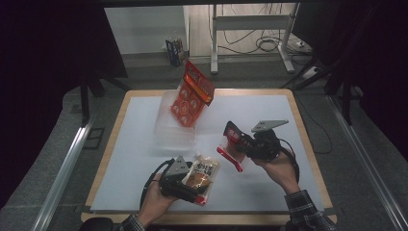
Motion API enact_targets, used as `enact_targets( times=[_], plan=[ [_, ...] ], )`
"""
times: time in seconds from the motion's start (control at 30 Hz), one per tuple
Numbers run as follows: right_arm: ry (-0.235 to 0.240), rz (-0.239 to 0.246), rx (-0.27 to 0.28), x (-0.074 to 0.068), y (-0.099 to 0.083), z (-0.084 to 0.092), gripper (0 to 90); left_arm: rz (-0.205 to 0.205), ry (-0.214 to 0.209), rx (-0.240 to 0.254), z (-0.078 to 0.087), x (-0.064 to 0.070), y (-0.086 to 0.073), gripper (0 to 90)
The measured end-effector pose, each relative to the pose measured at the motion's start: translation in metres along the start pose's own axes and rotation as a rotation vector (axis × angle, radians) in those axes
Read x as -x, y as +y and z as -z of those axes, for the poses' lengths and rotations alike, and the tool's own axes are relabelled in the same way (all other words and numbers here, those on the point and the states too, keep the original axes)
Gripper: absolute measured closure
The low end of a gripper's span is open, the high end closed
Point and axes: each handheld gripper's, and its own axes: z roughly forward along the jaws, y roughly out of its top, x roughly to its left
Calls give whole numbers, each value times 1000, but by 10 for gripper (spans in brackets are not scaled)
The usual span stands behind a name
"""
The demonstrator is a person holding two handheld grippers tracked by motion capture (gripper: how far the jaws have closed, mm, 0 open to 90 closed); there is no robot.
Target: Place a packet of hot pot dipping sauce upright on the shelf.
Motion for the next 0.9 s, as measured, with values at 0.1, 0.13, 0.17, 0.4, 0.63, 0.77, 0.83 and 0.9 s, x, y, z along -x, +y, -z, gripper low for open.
enact_targets(
  times=[0.1,0.13,0.17,0.4,0.63,0.77,0.83,0.9],
  plan=[
    [-2,1,4,1,6,-2,712,-3,27,-3,7,-2,-7,42],
    [-2,5,7,2,9,-3,712,-4,34,-4,9,-2,-9,40],
    [-2,8,8,2,11,-5,712,-4,42,-7,11,-3,-11,40],
    [9,25,17,2,27,-14,712,31,68,-6,23,-10,-25,32],
    [20,54,18,3,43,-28,714,61,101,-6,34,-17,-40,29],
    [27,59,19,5,52,-36,715,60,121,-3,40,-18,-46,23],
    [32,63,20,7,57,-41,715,58,132,-1,43,-18,-49,18],
    [36,63,18,9,60,-45,715,58,141,2,45,-19,-51,14]
  ],
)
